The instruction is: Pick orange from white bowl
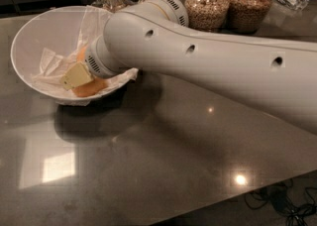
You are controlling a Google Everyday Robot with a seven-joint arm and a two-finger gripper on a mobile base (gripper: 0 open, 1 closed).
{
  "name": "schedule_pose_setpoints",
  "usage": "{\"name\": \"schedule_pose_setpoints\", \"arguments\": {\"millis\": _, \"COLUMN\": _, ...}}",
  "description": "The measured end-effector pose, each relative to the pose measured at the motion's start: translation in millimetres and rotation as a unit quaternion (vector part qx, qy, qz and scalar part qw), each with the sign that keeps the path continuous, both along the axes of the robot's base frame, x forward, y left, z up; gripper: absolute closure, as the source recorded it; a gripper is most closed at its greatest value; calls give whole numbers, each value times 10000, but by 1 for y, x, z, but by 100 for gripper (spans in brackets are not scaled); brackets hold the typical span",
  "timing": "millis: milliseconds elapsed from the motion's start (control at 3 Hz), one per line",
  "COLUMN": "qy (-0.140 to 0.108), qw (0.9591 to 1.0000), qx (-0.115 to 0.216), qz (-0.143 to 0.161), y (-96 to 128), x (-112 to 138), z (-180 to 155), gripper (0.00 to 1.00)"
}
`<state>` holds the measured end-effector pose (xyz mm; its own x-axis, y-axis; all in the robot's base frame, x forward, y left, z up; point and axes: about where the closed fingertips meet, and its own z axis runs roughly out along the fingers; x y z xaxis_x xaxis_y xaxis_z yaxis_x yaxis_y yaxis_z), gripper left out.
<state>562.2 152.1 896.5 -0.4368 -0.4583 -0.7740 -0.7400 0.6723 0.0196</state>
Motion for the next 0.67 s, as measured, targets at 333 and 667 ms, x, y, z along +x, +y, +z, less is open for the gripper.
{"name": "schedule_pose_setpoints", "arguments": {"millis": 333, "qy": 156, "qw": 9999, "qx": -38, "qz": 7, "y": 4, "x": 2, "z": -8, "gripper": 18}}
{"name": "schedule_pose_setpoints", "arguments": {"millis": 667, "qy": 355, "qw": 9990, "qx": -144, "qz": 223, "y": 22, "x": -7, "z": -15, "gripper": 16}}
